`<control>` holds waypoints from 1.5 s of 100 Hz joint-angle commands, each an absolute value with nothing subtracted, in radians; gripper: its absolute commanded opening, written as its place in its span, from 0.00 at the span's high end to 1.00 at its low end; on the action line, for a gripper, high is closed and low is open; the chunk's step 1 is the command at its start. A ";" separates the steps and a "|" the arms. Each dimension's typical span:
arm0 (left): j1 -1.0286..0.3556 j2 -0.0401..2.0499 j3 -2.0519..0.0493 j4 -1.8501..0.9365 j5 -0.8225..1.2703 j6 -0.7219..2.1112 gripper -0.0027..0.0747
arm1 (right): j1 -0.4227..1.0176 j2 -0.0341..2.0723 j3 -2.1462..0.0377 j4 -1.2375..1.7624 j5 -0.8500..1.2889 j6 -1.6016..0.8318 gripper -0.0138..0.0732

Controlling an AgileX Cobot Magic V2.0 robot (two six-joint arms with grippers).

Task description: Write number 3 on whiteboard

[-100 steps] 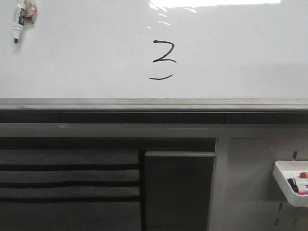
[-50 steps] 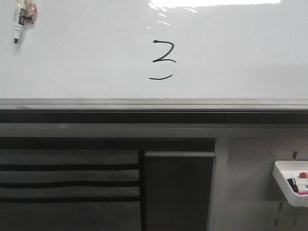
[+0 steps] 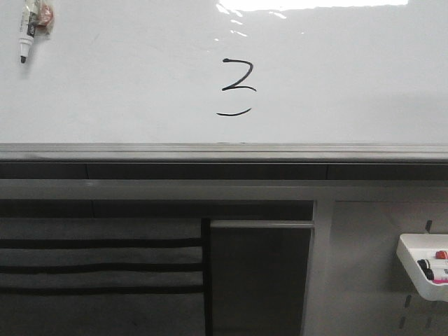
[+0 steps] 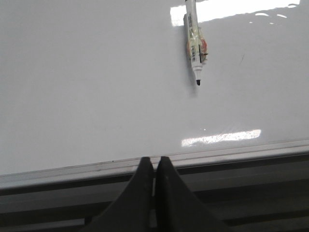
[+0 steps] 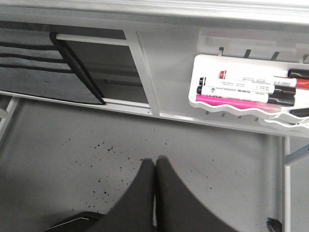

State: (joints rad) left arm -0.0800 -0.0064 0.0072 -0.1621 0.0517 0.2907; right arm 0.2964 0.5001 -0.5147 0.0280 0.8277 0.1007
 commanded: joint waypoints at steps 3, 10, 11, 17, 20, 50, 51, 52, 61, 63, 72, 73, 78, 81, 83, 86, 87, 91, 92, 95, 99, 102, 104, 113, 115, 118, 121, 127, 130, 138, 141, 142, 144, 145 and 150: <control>-0.076 -0.036 0.007 -0.178 -0.037 0.284 0.99 | 0.291 0.503 -0.541 0.020 0.773 0.099 0.93; -0.076 -0.036 0.009 -0.178 -0.018 0.284 0.99 | 0.291 0.505 -0.541 0.020 0.773 0.099 0.93; -0.076 -0.036 0.009 -0.178 -0.015 0.284 0.99 | 0.291 0.505 -0.541 0.020 0.773 0.099 0.93; -0.076 -0.036 0.009 -0.178 -0.015 0.284 0.99 | 0.291 0.505 -0.541 0.020 0.773 0.099 0.93; -0.076 -0.036 0.009 -0.178 -0.015 0.284 0.99 | 0.291 0.505 -0.541 0.020 0.773 0.099 0.93; -0.076 -0.036 0.009 -0.178 -0.015 0.284 0.99 | 0.291 0.505 -0.541 0.020 0.773 0.099 0.93; -0.076 -0.036 0.009 -0.178 -0.015 0.284 0.99 | 0.291 0.505 -0.541 0.020 0.773 0.099 0.93; -0.076 -0.036 0.009 -0.178 -0.015 0.284 0.99 | 0.291 0.505 -0.541 0.020 0.773 0.099 0.93; -0.076 -0.036 0.009 -0.178 -0.015 0.284 0.99 | 0.291 0.505 -0.541 0.020 0.773 0.099 0.93; -0.076 -0.036 0.009 -0.178 -0.015 0.284 0.99 | 0.291 0.505 -0.541 0.020 0.773 0.099 0.93; -0.076 -0.036 0.009 -0.178 -0.015 0.284 0.99 | 0.291 0.505 -0.541 0.020 0.773 0.099 0.93; -0.076 -0.036 0.009 -0.178 -0.015 0.284 0.99 | 0.291 0.505 -0.541 0.020 0.773 0.099 0.93; -0.076 -0.036 0.009 -0.178 -0.015 0.284 0.99 | 0.291 0.505 -0.541 0.020 0.773 0.099 0.93; -0.076 -0.036 0.009 -0.178 -0.015 0.284 0.99 | 0.291 0.505 -0.541 0.020 0.773 0.099 0.93; -0.076 -0.036 0.009 -0.178 -0.015 0.284 0.99 | 0.291 0.502 -0.541 0.000 0.765 0.099 0.93; -0.076 -0.036 0.009 -0.178 -0.015 0.284 0.99 | 0.293 0.478 -0.538 -0.028 0.758 0.099 0.93; -0.076 -0.036 0.009 -0.178 -0.015 0.284 0.99 | 0.291 0.473 -0.537 -0.047 0.753 0.099 0.93; -0.076 -0.036 0.009 -0.178 -0.015 0.284 0.99 | 0.273 0.442 -0.525 -0.085 0.722 0.099 0.93; -0.076 -0.036 0.009 -0.178 -0.015 0.284 0.99 | 0.269 0.437 -0.518 -0.085 0.702 0.099 0.93; -0.076 -0.036 0.009 -0.178 -0.015 0.284 0.99 | 0.244 0.404 -0.503 -0.085 0.655 0.099 0.93; -0.076 -0.036 0.009 -0.178 -0.015 0.284 0.99 | 0.215 0.368 -0.472 -0.085 0.579 0.099 0.93; -0.076 -0.036 0.009 -0.178 -0.015 0.284 0.99 | 0.183 0.329 -0.450 -0.085 0.531 0.099 0.93; -0.076 -0.036 0.009 -0.178 -0.015 0.284 0.99 | 0.171 0.313 -0.434 -0.085 0.500 0.099 0.93; -0.076 -0.036 0.009 -0.178 -0.015 0.284 0.99 | 0.105 0.209 -0.362 -0.070 0.427 0.099 0.93; -0.076 -0.036 0.009 -0.178 -0.015 0.284 0.99 | 0.088 0.179 -0.344 -0.050 0.413 0.099 0.93; -0.076 -0.036 0.009 -0.178 -0.015 0.284 0.99 | 0.077 0.158 -0.318 -0.037 0.389 0.099 0.93; -0.076 -0.036 0.009 -0.178 -0.015 0.284 0.99 | 0.062 0.126 -0.283 -0.029 0.356 0.099 0.93; -0.076 -0.036 0.009 -0.178 -0.015 0.284 0.99 | 0.047 0.082 -0.227 -0.029 0.297 0.099 0.93; -0.076 -0.036 0.009 -0.178 -0.015 0.284 0.99 | 0.040 0.059 -0.190 -0.029 0.256 0.099 0.93; -0.076 -0.036 0.009 -0.178 -0.015 0.284 0.99 | 0.036 0.024 -0.115 -0.029 0.171 0.099 0.93; -0.076 -0.036 0.009 -0.178 -0.015 0.284 0.99 | 0.036 0.015 -0.079 -0.029 0.128 0.099 0.93; -0.076 -0.036 0.009 -0.178 -0.015 0.284 0.99 | 0.036 0.012 -0.072 -0.029 0.120 0.099 0.93; -0.076 -0.036 0.009 -0.178 -0.015 0.284 0.99 | 0.036 0.007 -0.051 -0.029 0.097 0.099 0.93; -0.076 -0.036 0.009 -0.178 -0.015 0.284 0.99 | 0.036 0.006 -0.037 -0.027 0.083 0.099 0.93; -0.076 -0.036 0.009 -0.178 -0.015 0.284 0.99 | 0.036 -0.002 0.005 -0.014 0.030 0.099 0.93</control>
